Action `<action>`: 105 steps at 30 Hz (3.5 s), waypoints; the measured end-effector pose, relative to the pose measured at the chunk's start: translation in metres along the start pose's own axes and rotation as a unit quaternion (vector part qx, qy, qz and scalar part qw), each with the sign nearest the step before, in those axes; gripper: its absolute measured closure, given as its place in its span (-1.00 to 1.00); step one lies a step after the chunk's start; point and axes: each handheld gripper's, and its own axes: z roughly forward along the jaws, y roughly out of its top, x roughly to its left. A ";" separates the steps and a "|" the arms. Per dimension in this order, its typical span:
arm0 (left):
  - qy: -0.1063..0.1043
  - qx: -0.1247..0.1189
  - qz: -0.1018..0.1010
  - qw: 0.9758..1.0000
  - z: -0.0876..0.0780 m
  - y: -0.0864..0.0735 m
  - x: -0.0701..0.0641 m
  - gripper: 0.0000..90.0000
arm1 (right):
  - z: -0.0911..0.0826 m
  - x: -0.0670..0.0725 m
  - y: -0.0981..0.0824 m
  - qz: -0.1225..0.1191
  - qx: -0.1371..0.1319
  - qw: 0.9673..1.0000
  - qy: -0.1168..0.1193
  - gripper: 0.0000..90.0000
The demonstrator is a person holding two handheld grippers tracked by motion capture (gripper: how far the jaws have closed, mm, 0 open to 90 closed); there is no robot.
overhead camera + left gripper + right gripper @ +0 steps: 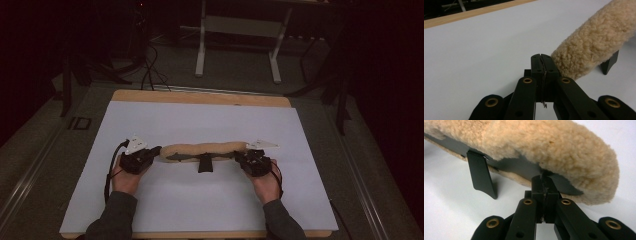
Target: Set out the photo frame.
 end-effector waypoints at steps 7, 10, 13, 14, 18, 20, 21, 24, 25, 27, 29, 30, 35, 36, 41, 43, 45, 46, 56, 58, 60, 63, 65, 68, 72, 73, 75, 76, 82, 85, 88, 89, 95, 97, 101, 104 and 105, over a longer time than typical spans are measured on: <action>0.000 0.002 0.005 1.000 -0.003 -0.002 -0.005 1.00 | 0.001 0.000 0.004 0.000 0.000 1.000 -0.002 0.99; 0.000 0.006 0.016 1.000 -0.007 -0.002 -0.010 1.00 | 0.000 0.000 0.005 0.001 -0.001 1.000 -0.003 0.99; -0.003 0.009 0.021 1.000 -0.010 -0.003 -0.013 1.00 | -0.001 -0.001 0.007 0.001 -0.003 1.000 -0.002 0.99; -0.003 0.008 0.021 1.000 -0.010 -0.003 -0.013 1.00 | -0.002 -0.001 0.007 0.001 -0.003 1.000 -0.002 0.99; -0.003 0.008 0.021 1.000 -0.011 -0.004 -0.014 1.00 | -0.003 -0.002 0.009 0.000 -0.002 1.000 -0.005 0.99; -0.004 0.008 0.022 1.000 -0.012 -0.005 -0.016 1.00 | -0.003 -0.002 0.010 0.000 -0.001 1.000 -0.005 0.99; -0.005 0.008 0.022 1.000 -0.013 -0.005 -0.017 1.00 | -0.002 -0.002 0.010 0.001 0.000 1.000 -0.006 0.99; -0.008 0.008 0.023 1.000 -0.014 -0.006 -0.018 1.00 | -0.001 -0.003 0.011 0.004 0.001 1.000 -0.004 0.99; -0.009 0.008 0.024 1.000 -0.014 -0.006 -0.019 1.00 | 0.000 -0.003 0.011 0.005 0.002 1.000 -0.004 0.99; -0.009 0.008 0.025 1.000 -0.015 -0.006 -0.019 1.00 | 0.002 -0.003 0.012 0.006 0.005 1.000 -0.004 0.99; -0.010 0.008 0.026 1.000 -0.015 -0.007 -0.020 1.00 | 0.003 -0.003 0.012 0.008 0.006 1.000 -0.005 0.99; -0.011 0.008 0.026 1.000 -0.016 -0.007 -0.021 1.00 | 0.003 -0.003 0.013 0.007 0.006 1.000 -0.004 0.99; -0.015 0.008 0.028 0.999 -0.018 -0.008 -0.025 1.00 | 0.005 -0.001 0.015 0.007 0.007 1.000 -0.005 0.99; -0.017 0.008 0.030 0.999 -0.018 -0.008 -0.026 1.00 | 0.006 -0.001 0.016 0.007 0.008 1.000 -0.004 0.99; -0.023 0.007 0.034 0.999 -0.020 -0.010 -0.031 1.00 | 0.008 0.002 0.019 0.006 0.009 1.000 -0.005 0.99; -0.025 0.008 0.037 0.999 -0.021 -0.010 -0.032 1.00 | 0.008 0.002 0.020 0.006 0.011 1.000 -0.006 0.99; -0.026 0.008 0.038 0.999 -0.022 -0.011 -0.034 1.00 | 0.009 0.003 0.020 0.005 0.012 1.000 -0.006 0.99; -0.027 0.007 0.039 0.999 -0.022 -0.011 -0.035 1.00 | 0.010 0.003 0.021 0.005 0.013 1.000 -0.007 0.99; -0.040 0.007 0.048 0.998 -0.025 -0.012 -0.044 1.00 | 0.012 0.004 0.025 0.003 0.017 1.000 -0.009 0.99; -0.046 0.005 0.052 0.998 -0.025 -0.013 -0.047 1.00 | 0.012 0.005 0.026 0.003 0.017 1.000 -0.009 0.99; -0.048 0.004 0.052 0.998 -0.025 -0.013 -0.049 1.00 | 0.012 0.005 0.026 0.002 0.018 1.000 -0.009 0.99; -0.053 0.004 0.056 0.997 -0.026 -0.013 -0.052 1.00 | 0.013 0.007 0.027 0.002 0.019 1.000 -0.009 0.99; -0.057 0.003 0.057 0.997 -0.026 -0.013 -0.054 1.00 | 0.014 0.008 0.028 0.000 0.020 1.000 -0.009 0.99; -0.064 0.001 0.061 0.996 -0.025 -0.013 -0.058 1.00 | 0.015 0.009 0.029 -0.002 0.020 1.000 -0.009 0.99; -0.068 0.001 0.063 0.996 -0.024 -0.012 -0.060 1.00 | 0.016 0.010 0.030 -0.003 0.022 1.000 -0.009 0.99; -0.068 0.001 0.063 0.996 -0.024 -0.012 -0.060 1.00 | 0.016 0.011 0.030 -0.004 0.022 1.000 -0.008 0.99; -0.071 0.001 0.068 0.995 -0.023 -0.012 -0.062 1.00 | 0.017 0.011 0.030 -0.004 0.023 1.000 -0.008 0.99; -0.072 0.002 0.068 0.995 -0.023 -0.012 -0.063 1.00 | 0.017 0.012 0.031 -0.004 0.023 1.000 -0.008 0.99; -0.081 0.003 0.077 0.994 -0.020 -0.011 -0.069 1.00 | 0.018 0.014 0.032 -0.005 0.024 1.000 -0.006 0.99; -0.085 0.002 0.080 0.993 -0.019 -0.011 -0.072 1.00 | 0.019 0.016 0.032 -0.008 0.025 1.000 -0.003 0.99; -0.086 0.002 0.080 0.993 -0.019 -0.011 -0.072 1.00 | 0.020 0.020 0.031 -0.010 0.027 1.000 0.000 0.99; -0.087 0.002 0.080 0.993 -0.019 -0.011 -0.072 1.00 | 0.020 0.021 0.031 -0.011 0.027 1.000 0.000 0.99; -0.088 -0.001 0.081 0.993 -0.018 -0.010 -0.074 1.00 | 0.018 0.028 0.029 -0.022 0.027 0.999 0.008 0.99; -0.088 -0.001 0.081 0.993 -0.018 -0.010 -0.074 1.00 | 0.018 0.030 0.029 -0.023 0.028 0.999 0.010 0.99; -0.089 -0.001 0.083 0.993 -0.018 -0.010 -0.075 1.00 | 0.020 0.034 0.028 -0.027 0.030 0.999 0.012 0.99; -0.092 -0.002 0.083 0.992 -0.017 -0.010 -0.077 1.00 | 0.021 0.033 0.028 -0.024 0.032 0.999 0.011 0.99; -0.094 -0.002 0.084 0.992 -0.017 -0.010 -0.077 1.00 | 0.021 0.033 0.029 -0.024 0.032 0.999 0.011 0.99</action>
